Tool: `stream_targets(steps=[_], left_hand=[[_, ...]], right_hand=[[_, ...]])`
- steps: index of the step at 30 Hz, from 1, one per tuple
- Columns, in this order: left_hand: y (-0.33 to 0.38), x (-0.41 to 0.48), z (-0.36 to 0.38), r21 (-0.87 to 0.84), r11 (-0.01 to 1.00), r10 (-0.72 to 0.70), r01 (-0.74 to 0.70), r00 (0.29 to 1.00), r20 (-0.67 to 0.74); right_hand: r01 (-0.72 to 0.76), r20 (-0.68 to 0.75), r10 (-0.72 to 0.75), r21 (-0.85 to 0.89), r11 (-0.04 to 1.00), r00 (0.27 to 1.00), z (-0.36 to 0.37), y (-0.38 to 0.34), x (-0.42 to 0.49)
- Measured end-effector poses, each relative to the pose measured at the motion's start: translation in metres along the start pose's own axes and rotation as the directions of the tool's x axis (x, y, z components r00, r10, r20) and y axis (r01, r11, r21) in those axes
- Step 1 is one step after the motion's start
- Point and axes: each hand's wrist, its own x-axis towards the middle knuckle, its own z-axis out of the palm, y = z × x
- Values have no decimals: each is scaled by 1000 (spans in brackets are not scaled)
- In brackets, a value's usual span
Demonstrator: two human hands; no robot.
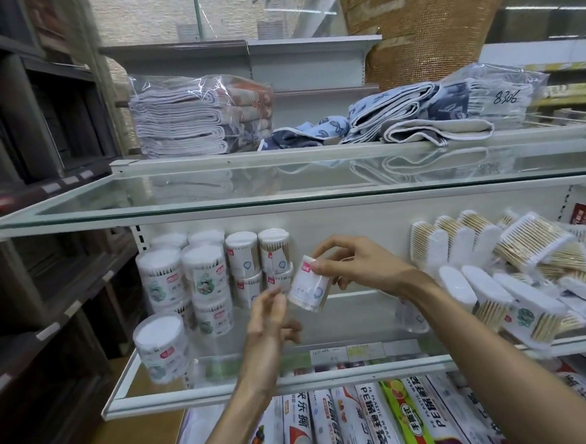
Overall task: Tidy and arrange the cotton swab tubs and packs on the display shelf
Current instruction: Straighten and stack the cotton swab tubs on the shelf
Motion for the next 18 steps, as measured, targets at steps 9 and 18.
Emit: stream_targets(steps=[9,18], left_hand=[[28,-11,-37,-57,923,367,-381,915,-170],[34,-17,-57,-61,926,355,-373,914,-197]], right_hand=[[148,-66,-193,-418,896,979,85,5,45],[143,-21,-185,-556,819,982,127,22,69]])
